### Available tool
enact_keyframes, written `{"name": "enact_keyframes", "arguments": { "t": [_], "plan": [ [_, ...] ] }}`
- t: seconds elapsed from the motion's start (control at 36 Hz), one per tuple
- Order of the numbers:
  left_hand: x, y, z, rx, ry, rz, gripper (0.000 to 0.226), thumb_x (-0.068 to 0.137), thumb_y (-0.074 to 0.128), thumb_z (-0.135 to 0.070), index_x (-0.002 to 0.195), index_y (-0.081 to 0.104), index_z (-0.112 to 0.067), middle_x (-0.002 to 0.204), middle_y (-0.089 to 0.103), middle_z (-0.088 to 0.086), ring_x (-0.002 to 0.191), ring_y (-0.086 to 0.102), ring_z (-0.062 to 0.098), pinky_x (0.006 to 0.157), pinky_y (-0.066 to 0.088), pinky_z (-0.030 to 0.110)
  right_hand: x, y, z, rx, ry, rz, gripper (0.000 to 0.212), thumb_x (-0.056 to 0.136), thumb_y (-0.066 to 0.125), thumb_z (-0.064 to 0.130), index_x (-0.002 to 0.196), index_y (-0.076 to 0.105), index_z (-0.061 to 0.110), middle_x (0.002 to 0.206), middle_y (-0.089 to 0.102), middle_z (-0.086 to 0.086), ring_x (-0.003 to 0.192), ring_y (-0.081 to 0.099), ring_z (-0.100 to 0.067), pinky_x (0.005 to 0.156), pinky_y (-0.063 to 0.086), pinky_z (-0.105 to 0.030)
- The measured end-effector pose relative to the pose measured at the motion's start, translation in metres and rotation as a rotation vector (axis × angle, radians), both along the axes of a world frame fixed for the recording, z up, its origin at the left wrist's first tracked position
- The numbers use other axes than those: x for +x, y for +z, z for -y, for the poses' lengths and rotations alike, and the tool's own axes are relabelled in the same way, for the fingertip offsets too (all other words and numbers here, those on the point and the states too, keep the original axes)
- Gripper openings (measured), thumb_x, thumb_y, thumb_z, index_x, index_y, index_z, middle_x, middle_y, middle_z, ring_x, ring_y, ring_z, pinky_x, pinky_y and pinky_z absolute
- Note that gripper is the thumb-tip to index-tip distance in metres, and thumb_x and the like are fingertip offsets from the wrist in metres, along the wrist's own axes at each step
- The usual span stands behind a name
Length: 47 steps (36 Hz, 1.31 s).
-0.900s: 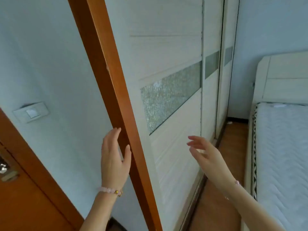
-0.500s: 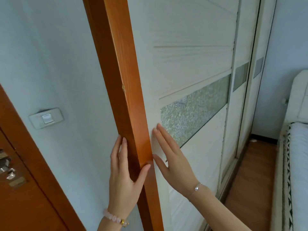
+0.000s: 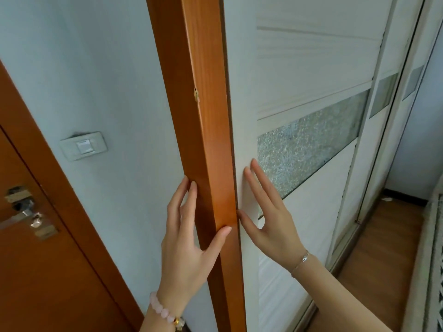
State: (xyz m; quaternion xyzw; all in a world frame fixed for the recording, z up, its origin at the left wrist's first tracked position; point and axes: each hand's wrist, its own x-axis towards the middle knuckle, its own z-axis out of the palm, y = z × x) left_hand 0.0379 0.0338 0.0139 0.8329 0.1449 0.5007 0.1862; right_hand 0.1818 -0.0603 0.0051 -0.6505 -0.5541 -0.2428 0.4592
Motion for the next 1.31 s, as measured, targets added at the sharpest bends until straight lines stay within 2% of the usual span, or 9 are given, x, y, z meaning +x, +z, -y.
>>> {"name": "enact_keyframes", "arguments": {
  "t": [0.25, 0.47, 0.69, 0.78, 0.92, 1.03, 1.08, 1.17, 1.31],
  "plan": [
    [0.003, -0.007, 0.007, -0.02, 0.012, 0.068, 0.068, 0.082, 0.043, -0.067, 0.14, 0.018, -0.042, 0.145, 0.027, -0.009, 0.133, 0.034, 0.012, 0.092, 0.025, -0.01, 0.022, 0.0, 0.001, -0.004, -0.037, -0.005, 0.07, 0.091, 0.055, 0.012, 0.149, 0.015, 0.011, 0.159, 0.01, 0.001, 0.146, 0.012, -0.009, 0.116, 0.019, -0.019],
    [0.02, -0.024, 0.041, 0.057, 0.232, 0.211, 0.045, 0.096, 0.036, -0.04, 0.134, 0.037, -0.014, 0.135, 0.039, 0.006, 0.126, 0.042, 0.02, 0.091, 0.051, 0.042, 0.051, 0.003, 0.008, -0.014, -0.07, -0.001, 0.066, 0.093, 0.053, 0.013, 0.149, 0.018, 0.007, 0.158, 0.012, -0.002, 0.146, 0.012, -0.008, 0.114, 0.029, -0.022],
    [0.063, -0.053, 0.07, 0.297, 0.07, 0.144, 0.028, 0.099, 0.037, -0.018, 0.124, 0.05, -0.02, 0.128, 0.05, -0.004, 0.128, 0.045, 0.008, 0.101, 0.046, 0.038, 0.088, 0.001, 0.013, -0.017, -0.104, 0.012, 0.065, 0.093, 0.053, 0.013, 0.148, 0.02, 0.005, 0.158, 0.014, -0.005, 0.147, 0.012, -0.017, 0.118, 0.023, -0.037],
    [0.101, -0.058, 0.061, 0.163, 0.035, -0.043, 0.04, 0.089, 0.044, -0.022, 0.13, 0.043, -0.026, 0.134, 0.044, -0.01, 0.126, 0.042, 0.007, 0.096, 0.052, 0.035, 0.106, 0.001, 0.015, -0.014, -0.109, 0.001, 0.065, 0.093, 0.053, 0.012, 0.148, 0.019, 0.006, 0.158, 0.014, -0.005, 0.147, 0.011, -0.016, 0.118, 0.022, -0.037],
    [0.168, -0.057, 0.051, -0.311, -0.074, -0.205, 0.062, 0.09, 0.057, -0.032, 0.144, 0.027, -0.03, 0.148, 0.033, -0.013, 0.135, 0.027, -0.002, 0.11, 0.031, 0.019, 0.138, -0.001, 0.018, 0.005, -0.107, -0.004, 0.064, 0.093, 0.049, 0.017, 0.148, 0.018, 0.008, 0.158, 0.014, -0.003, 0.147, 0.012, -0.017, 0.116, 0.025, -0.04],
    [0.217, -0.057, 0.043, -0.463, -0.18, -0.171, 0.087, 0.067, 0.034, -0.084, 0.137, 0.039, -0.033, 0.137, 0.045, -0.019, 0.128, 0.043, -0.001, 0.106, 0.042, 0.023, 0.168, -0.002, 0.023, 0.001, -0.1, 0.014, 0.066, 0.093, 0.048, 0.02, 0.15, 0.016, 0.015, 0.159, 0.012, -0.001, 0.147, 0.012, -0.018, 0.115, 0.026, -0.039],
    [0.239, -0.059, 0.042, -0.495, -0.23, -0.122, 0.065, 0.065, 0.045, -0.082, 0.121, 0.044, -0.048, 0.12, 0.051, -0.028, 0.115, 0.052, -0.006, 0.097, 0.048, 0.019, 0.185, -0.001, 0.026, -0.002, -0.087, 0.019, 0.068, 0.092, 0.05, 0.02, 0.15, 0.014, 0.018, 0.16, 0.01, 0.0, 0.147, 0.012, -0.018, 0.115, 0.026, -0.037],
    [0.273, -0.066, 0.039, -0.486, -0.284, -0.039, 0.049, 0.078, 0.072, -0.033, 0.106, 0.048, -0.066, 0.114, 0.054, -0.024, 0.103, 0.059, -0.005, 0.084, 0.051, 0.011, 0.211, 0.001, 0.028, -0.004, -0.085, 0.016, 0.068, 0.092, 0.048, 0.019, 0.15, 0.012, 0.021, 0.16, 0.008, 0.002, 0.148, 0.011, -0.018, 0.117, 0.022, -0.033],
    [0.325, -0.064, 0.042, -0.53, -0.33, 0.02, 0.044, 0.063, 0.059, -0.074, 0.106, 0.048, -0.067, 0.113, 0.056, -0.024, 0.099, 0.062, -0.004, 0.079, 0.051, 0.009, 0.257, 0.0, 0.031, -0.011, -0.105, -0.004, 0.067, 0.092, 0.044, 0.018, 0.15, 0.01, 0.022, 0.16, 0.005, 0.005, 0.148, 0.008, -0.016, 0.118, 0.018, -0.028]
  ]
}}
